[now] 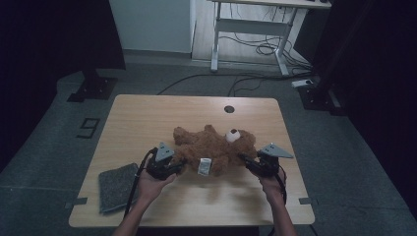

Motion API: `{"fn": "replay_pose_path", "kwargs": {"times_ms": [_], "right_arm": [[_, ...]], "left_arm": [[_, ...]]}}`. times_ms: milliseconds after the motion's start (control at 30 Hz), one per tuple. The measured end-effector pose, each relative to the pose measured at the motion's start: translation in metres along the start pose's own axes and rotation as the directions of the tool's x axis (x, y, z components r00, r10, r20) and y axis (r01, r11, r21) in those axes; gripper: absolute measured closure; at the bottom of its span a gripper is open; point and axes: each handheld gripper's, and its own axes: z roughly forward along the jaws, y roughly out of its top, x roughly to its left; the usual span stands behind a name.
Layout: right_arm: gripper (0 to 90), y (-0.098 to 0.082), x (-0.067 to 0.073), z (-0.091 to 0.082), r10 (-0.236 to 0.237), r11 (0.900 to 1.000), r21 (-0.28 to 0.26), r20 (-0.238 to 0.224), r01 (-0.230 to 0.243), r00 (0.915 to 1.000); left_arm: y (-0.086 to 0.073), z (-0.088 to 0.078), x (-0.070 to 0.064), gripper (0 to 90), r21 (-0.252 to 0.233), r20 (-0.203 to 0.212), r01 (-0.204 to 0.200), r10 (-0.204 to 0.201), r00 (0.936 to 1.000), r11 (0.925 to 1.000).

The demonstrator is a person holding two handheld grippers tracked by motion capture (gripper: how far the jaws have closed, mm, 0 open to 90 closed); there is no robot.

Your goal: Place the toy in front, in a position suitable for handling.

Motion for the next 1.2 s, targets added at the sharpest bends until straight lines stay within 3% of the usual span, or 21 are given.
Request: {"fn": "replay_pose_path", "kwargs": {"times_ms": [233,367,700,833,967,1200], "right_arm": [[56.2,-0.023,0.009,-0.016,0.029,0.999,0.026,0.006,-0.029,0.9996],[55.5,-0.039,0.007,-0.009,0.071,0.997,0.042,-0.002,-0.070,0.9975],[53.3,-0.047,-0.007,0.005,0.102,0.994,0.040,-0.003,-0.102,0.9947],[48.9,-0.049,-0.006,0.004,0.099,0.994,0.037,-0.007,-0.098,0.9951],[43.2,-0.050,-0.005,0.002,0.102,0.994,0.028,0.000,-0.102,0.9948],[36.6,-0.051,-0.004,0.000,0.117,0.993,0.019,0.012,-0.118,0.9930]], "left_arm": [[-0.014,0.004,-0.003,61.1,0.043,0.023,-0.010,0.009,0.9997,0.9990],[-0.025,0.014,0.004,60.5,0.055,0.036,0.032,-0.034,0.9988,0.9980],[-0.025,0.024,0.005,56.7,0.078,0.045,0.051,-0.055,0.9975,0.9956],[-0.028,0.026,0.005,49.8,0.084,0.048,0.060,-0.064,0.9968,0.9947],[-0.028,0.022,0.003,36.1,0.068,0.037,0.048,-0.051,0.9980,0.9965],[-0.031,-0.003,0.011,23.9,0.014,0.028,0.080,-0.081,0.9964,0.9967]]}}
